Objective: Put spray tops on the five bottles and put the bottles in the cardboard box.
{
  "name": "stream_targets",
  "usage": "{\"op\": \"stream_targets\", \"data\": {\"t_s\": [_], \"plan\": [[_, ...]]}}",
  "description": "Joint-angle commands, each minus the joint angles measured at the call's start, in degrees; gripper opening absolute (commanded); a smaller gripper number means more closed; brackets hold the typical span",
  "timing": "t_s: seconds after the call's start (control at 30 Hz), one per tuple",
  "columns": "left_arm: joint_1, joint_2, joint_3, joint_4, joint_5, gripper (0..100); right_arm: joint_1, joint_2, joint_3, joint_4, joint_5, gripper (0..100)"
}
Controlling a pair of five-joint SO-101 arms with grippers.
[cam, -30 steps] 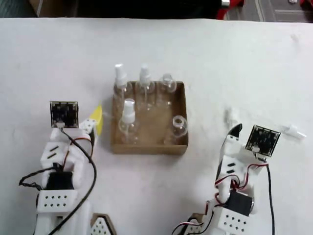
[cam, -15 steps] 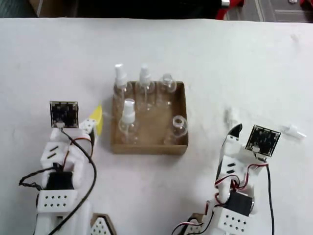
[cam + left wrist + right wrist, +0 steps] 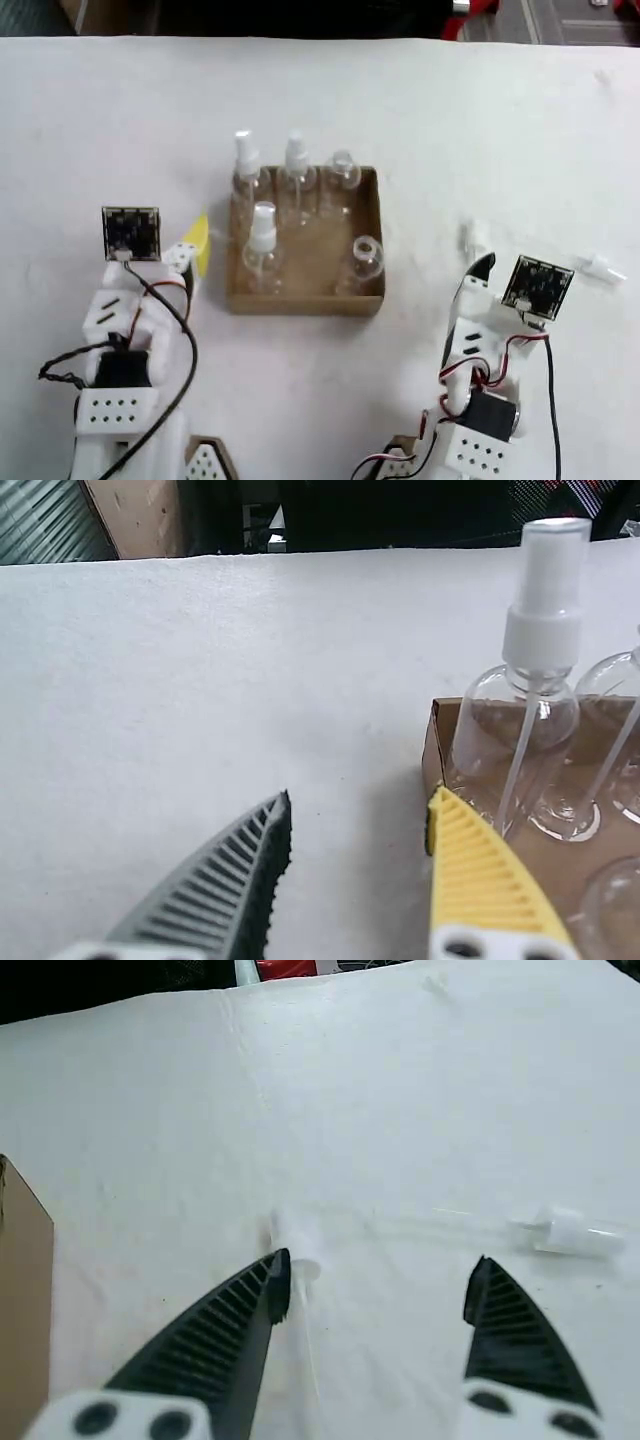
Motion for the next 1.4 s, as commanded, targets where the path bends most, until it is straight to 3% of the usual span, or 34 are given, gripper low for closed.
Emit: {"op": "stream_targets", "data": {"t_s": [0.0, 1.17, 1.37], "plan": [[-0.8, -1.1, -1.0, -1.1, -0.7, 21, 0.3, -0.9, 0.4, -0.1, 0.3, 25.9], [-0.7, -1.1, -1.0, -1.1, -0.7, 21, 0.6, -1.0, -0.4, 0.0, -0.2, 25.8], [-0.8, -1.1, -0.7, -1.1, -0.7, 21, 5.0, -1.0, 0.4, -1.9, -0.2, 25.8]]}}
